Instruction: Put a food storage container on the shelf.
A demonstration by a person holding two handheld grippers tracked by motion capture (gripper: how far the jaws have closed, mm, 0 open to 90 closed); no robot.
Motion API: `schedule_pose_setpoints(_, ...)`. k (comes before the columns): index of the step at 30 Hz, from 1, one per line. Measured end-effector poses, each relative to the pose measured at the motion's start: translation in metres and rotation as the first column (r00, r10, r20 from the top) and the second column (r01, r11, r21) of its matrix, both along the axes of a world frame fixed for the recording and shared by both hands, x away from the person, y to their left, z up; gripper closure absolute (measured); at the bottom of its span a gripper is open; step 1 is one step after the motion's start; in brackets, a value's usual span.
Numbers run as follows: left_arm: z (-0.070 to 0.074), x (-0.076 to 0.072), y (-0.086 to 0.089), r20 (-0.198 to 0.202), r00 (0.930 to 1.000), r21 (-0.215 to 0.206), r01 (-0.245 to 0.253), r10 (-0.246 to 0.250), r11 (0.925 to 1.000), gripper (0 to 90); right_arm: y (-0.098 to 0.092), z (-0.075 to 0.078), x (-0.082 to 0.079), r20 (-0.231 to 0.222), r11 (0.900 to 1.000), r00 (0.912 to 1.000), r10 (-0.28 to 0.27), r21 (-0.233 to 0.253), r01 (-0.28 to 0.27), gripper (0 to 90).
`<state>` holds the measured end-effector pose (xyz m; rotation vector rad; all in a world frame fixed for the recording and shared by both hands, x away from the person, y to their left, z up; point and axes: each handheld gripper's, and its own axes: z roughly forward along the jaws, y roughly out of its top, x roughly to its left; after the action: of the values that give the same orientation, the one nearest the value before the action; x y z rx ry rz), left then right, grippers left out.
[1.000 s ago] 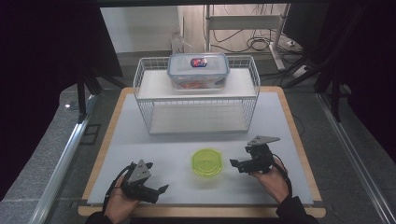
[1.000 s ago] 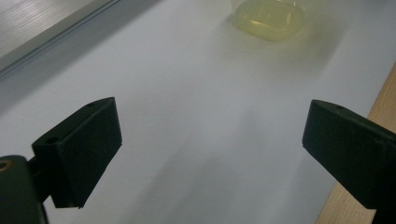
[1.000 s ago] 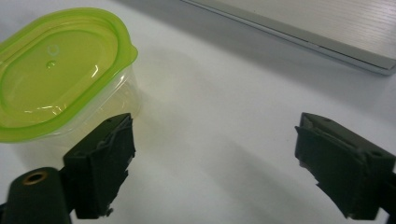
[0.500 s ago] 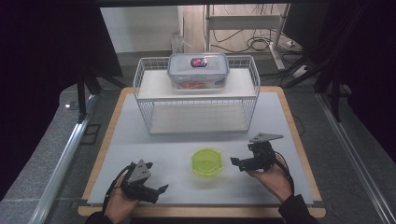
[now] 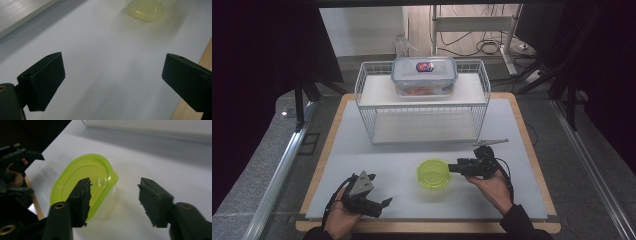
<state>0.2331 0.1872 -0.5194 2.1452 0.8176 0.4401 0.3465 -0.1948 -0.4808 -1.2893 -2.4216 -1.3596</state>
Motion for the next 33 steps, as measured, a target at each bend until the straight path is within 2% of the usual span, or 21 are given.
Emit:
schedule_pose_setpoints(4, 0.000, 0.000, 0.000, -0.001, 1.0000, 0.000, 0.001, -0.001, 1.0000, 4.6, 0.008, -0.005, -0.003, -0.042, 1.000, 0.9990, 0.012, -0.002, -0.012, 52.8)
schedule_pose_setpoints(6, 0.000, 0.000, 0.000, 0.000, 1.0000, 0.001, 0.002, -0.002, 1.0000, 4.5, 0.009, -0.006, -0.003, -0.048, 1.000, 0.9988, 0.012, -0.003, -0.013, 54.5)
schedule_pose_setpoints(7, 0.000, 0.000, -0.001, 0.001, 1.0000, 0.002, 0.002, -0.002, 1.0000, 4.6, 0.012, -0.009, -0.004, -0.066, 1.000, 0.9978, 0.008, 0.004, -0.008, 59.6)
schedule_pose_setpoints(12, 0.000, 0.000, -0.001, 0.001, 1.0000, 0.003, 0.004, -0.004, 1.0000, 4.6, 0.017, -0.012, -0.002, -0.087, 1.000, 0.9962, -0.001, -0.004, 0.001, 66.9)
schedule_pose_setpoints(13, 0.000, 0.000, -0.001, 0.001, 1.0000, 0.004, 0.004, -0.004, 1.0000, 4.6, 0.018, -0.013, 0.001, -0.099, 1.000, 0.9950, -0.009, 0.009, 0.010, 70.5)
schedule_pose_setpoints(19, 0.000, 0.000, -0.001, 0.001, 1.0000, 0.006, 0.005, -0.005, 1.0000, 4.6, 0.021, -0.012, 0.006, -0.120, 1.000, 0.9927, 0.012, 0.027, -0.009, 78.3)
schedule_pose_setpoints(20, 0.000, -0.001, -0.001, 0.002, 1.0000, 0.004, 0.005, -0.005, 1.0000, 4.6, 0.022, -0.013, 0.009, -0.144, 0.999, 0.9894, 0.022, 0.046, -0.016, 79.6)
schedule_pose_setpoints(23, 0.000, 0.000, 0.000, 0.001, 1.0000, 0.004, 0.004, -0.004, 1.0000, 4.6, 0.023, -0.013, 0.010, -0.155, 0.998, 0.9875, 0.028, 0.058, -0.019, 80.4)
schedule_pose_setpoints(26, 0.000, -0.001, -0.001, 0.002, 1.0000, 0.005, 0.005, -0.005, 1.0000, 4.6, 0.022, -0.013, 0.011, -0.185, 0.991, 0.9814, 0.053, 0.134, -0.029, 82.5)
schedule_pose_setpoints(27, 0.000, -0.001, -0.001, 0.003, 1.0000, 0.005, 0.006, -0.006, 1.0000, 4.6, 0.022, -0.012, 0.011, -0.187, 0.988, 0.9806, 0.061, 0.148, -0.033, 82.8)
schedule_pose_setpoints(29, 0.000, -0.001, -0.001, 0.003, 1.0000, 0.004, 0.006, -0.006, 1.0000, 4.6, 0.024, -0.009, 0.011, -0.163, 0.990, 0.9846, 0.064, 0.132, -0.042, 82.9)
schedule_pose_setpoints(33, 0.000, -0.001, -0.001, 0.003, 1.0000, 0.005, 0.005, -0.005, 1.0000, 4.6, 0.025, -0.005, 0.011, -0.148, 0.991, 0.9867, 0.066, 0.129, -0.047, 83.1)
